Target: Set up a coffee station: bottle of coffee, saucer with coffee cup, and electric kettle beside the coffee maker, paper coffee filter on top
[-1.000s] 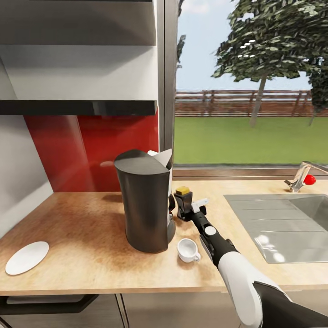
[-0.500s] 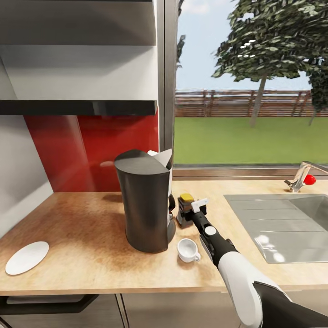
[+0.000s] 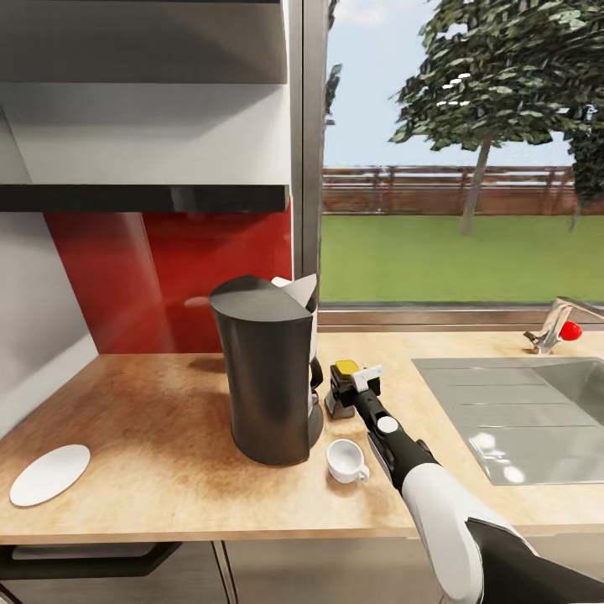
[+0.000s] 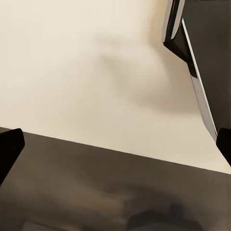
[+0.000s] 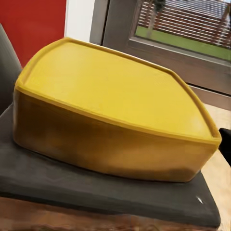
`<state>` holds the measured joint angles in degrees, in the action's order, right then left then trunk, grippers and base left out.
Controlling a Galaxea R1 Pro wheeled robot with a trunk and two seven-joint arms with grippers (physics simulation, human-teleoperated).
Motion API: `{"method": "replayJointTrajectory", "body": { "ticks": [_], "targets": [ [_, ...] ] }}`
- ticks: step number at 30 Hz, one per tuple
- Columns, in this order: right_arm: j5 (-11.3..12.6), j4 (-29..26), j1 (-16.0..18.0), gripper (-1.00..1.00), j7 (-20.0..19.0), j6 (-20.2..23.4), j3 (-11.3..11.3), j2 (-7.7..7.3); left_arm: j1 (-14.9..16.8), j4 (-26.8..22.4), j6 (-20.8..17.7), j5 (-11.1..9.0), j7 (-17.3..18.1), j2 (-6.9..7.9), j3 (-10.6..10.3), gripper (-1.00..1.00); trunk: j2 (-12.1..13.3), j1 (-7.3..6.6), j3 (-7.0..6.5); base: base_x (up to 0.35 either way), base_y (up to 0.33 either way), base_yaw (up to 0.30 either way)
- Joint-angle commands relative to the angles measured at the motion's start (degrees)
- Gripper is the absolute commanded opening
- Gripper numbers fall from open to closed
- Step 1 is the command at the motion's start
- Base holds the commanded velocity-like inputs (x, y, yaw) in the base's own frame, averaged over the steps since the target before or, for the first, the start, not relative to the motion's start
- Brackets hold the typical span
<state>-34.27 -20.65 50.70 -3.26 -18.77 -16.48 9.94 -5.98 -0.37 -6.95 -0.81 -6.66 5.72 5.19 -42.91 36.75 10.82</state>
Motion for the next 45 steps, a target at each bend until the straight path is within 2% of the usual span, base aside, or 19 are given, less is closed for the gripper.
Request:
{"method": "replayJointTrajectory", "body": {
  "ticks": [1,19,27,45],
  "targets": [
    [-0.3,0.0,0.0,1.0,-0.3,-0.2,-0.5,0.05,0.0,-0.1,-0.2,-0.1,-0.1,0.0,0.4,1.0,-0.1,0.01,0.07,0.0,0.0,0.0],
    [-0.3,0.1,0.0,1.0,-0.3,-0.2,-0.5,0.05,0.0,-0.1,-0.2,-0.1,-0.2,-0.09,0.5,1.0,-0.1,0.01,0.07,0.0,0.008,0.0],
    [-0.3,0.1,0.0,1.0,-0.3,-0.2,-0.5,0.05,0.0,-0.1,-0.2,-0.1,-0.2,-0.09,0.5,1.0,-0.1,0.01,0.07,-0.24,0.0,0.0],
    [-0.3,0.0,0.0,1.0,-0.3,-0.2,-0.5,0.05,0.0,-0.1,-0.2,-0.2,-0.2,-0.09,0.5,1.0,-0.1,0.01,0.07,-0.026,0.0,0.0]
  ]
}}
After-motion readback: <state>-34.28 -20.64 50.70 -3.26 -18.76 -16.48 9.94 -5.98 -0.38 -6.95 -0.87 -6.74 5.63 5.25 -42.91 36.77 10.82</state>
